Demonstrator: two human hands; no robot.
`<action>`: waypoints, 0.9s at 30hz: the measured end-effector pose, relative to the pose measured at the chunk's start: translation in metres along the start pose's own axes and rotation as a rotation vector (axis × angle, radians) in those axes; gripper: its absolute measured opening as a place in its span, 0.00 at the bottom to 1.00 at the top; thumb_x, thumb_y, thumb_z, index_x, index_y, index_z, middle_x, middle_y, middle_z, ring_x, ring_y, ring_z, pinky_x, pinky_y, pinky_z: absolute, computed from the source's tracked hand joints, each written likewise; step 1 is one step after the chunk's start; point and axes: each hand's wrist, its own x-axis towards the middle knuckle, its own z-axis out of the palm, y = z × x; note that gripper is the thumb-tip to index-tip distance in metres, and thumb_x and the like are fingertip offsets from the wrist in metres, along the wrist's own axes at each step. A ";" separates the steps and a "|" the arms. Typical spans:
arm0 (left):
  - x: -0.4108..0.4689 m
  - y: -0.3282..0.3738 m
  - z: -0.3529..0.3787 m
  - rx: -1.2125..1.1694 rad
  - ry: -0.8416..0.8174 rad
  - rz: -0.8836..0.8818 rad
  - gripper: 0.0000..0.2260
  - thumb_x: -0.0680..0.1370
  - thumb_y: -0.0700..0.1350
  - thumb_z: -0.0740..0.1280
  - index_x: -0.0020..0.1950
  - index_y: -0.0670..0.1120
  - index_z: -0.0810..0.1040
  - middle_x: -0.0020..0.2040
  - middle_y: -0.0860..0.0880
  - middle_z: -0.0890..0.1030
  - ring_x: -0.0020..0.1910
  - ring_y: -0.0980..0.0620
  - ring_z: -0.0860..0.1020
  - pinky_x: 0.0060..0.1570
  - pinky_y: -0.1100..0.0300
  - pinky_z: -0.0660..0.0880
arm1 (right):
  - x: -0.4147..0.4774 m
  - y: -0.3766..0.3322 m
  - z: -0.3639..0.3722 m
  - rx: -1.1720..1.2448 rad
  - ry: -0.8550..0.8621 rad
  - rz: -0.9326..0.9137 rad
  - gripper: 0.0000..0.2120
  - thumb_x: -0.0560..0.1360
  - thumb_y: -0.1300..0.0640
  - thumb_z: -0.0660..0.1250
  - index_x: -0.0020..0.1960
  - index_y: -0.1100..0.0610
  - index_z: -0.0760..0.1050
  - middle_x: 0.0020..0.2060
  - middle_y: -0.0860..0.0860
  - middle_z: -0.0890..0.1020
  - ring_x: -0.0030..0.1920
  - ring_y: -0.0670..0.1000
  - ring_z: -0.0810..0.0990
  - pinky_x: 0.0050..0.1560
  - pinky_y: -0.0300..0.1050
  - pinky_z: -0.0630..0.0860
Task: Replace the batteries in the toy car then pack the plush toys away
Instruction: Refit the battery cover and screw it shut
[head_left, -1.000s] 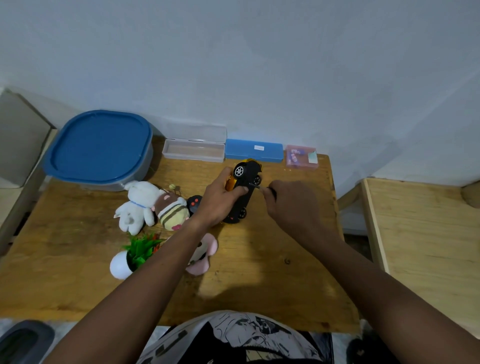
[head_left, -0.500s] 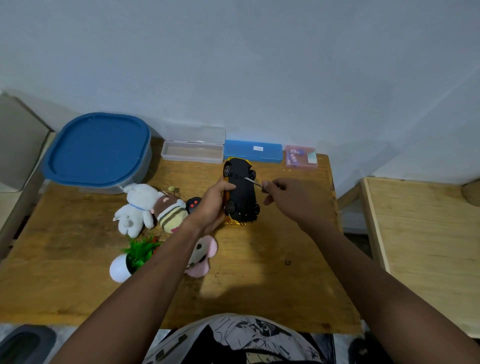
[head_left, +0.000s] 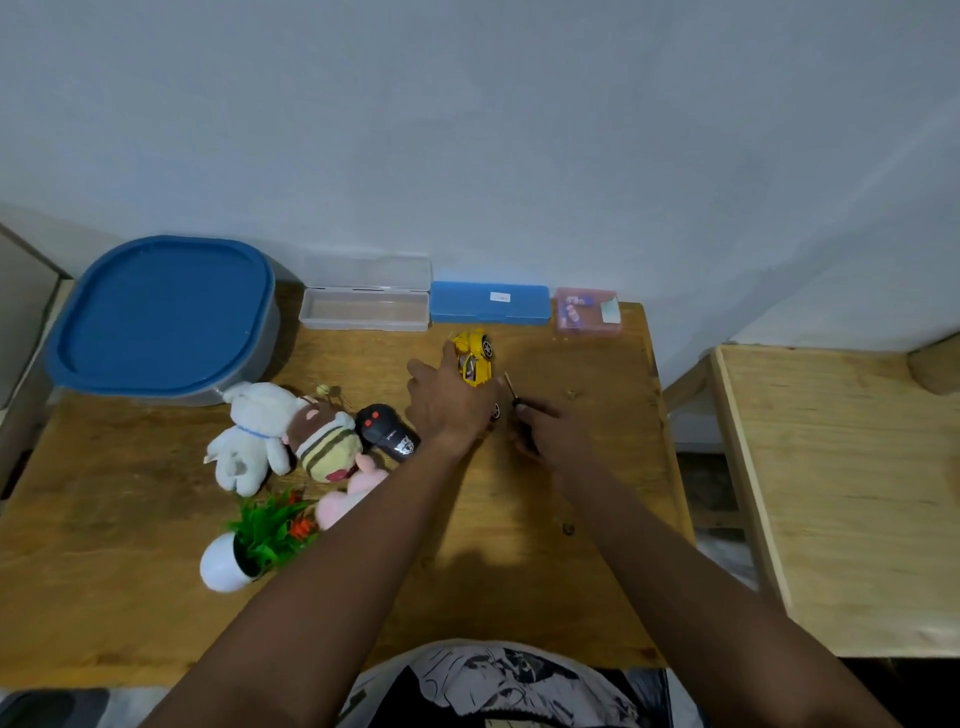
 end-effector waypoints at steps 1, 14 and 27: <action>0.001 0.002 0.004 0.045 -0.002 -0.017 0.37 0.74 0.65 0.69 0.78 0.52 0.62 0.64 0.40 0.66 0.63 0.37 0.70 0.58 0.44 0.72 | 0.003 0.000 -0.002 0.020 0.033 0.005 0.09 0.77 0.64 0.66 0.55 0.57 0.81 0.43 0.54 0.82 0.40 0.51 0.79 0.36 0.41 0.80; 0.008 0.004 -0.001 0.181 0.053 0.101 0.33 0.73 0.63 0.67 0.75 0.54 0.66 0.64 0.43 0.67 0.63 0.40 0.68 0.57 0.45 0.69 | 0.025 -0.021 -0.002 -0.289 0.225 -0.320 0.16 0.72 0.61 0.70 0.58 0.51 0.82 0.48 0.50 0.85 0.47 0.48 0.82 0.46 0.44 0.79; 0.145 -0.054 -0.120 0.556 0.102 0.289 0.49 0.64 0.60 0.79 0.79 0.53 0.58 0.78 0.41 0.56 0.76 0.37 0.53 0.69 0.40 0.59 | 0.084 -0.097 0.141 -0.980 -0.061 -0.887 0.09 0.74 0.54 0.71 0.54 0.48 0.83 0.43 0.51 0.79 0.49 0.48 0.71 0.47 0.44 0.68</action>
